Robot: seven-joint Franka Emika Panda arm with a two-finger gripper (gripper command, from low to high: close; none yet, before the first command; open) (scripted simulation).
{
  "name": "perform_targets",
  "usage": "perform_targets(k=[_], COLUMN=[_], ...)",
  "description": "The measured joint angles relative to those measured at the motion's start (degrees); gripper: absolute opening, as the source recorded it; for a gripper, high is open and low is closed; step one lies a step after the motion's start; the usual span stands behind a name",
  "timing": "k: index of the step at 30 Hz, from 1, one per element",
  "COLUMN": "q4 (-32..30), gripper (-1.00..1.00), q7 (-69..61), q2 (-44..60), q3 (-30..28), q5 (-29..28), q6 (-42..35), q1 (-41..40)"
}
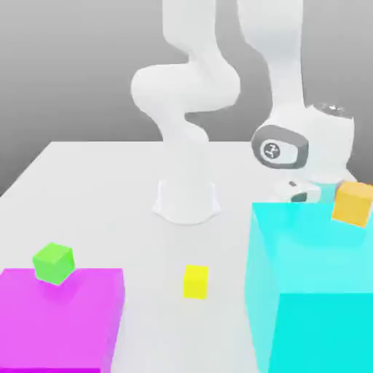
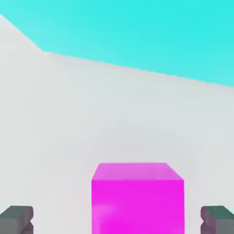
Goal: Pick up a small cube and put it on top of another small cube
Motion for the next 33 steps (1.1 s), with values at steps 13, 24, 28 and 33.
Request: perform_targets(k=[13,24,28,33], q4=[1.6,-1.6,-2.9,-2.5], gripper=[-1.00,-1.00,-1.00,-1.00], q7=[8.5,-10.0,-18.7,-25.3], q2=[5.6,-4.8,-9.1,-14.3], q3=[-14.4,8.3,11.3,11.8], q5=[-11.3,13.5,25.3,32.9], q6=[4.2,-2.5,-5.0,-9.1], q1=[11.6,-5.0,-4.6,-1.2])
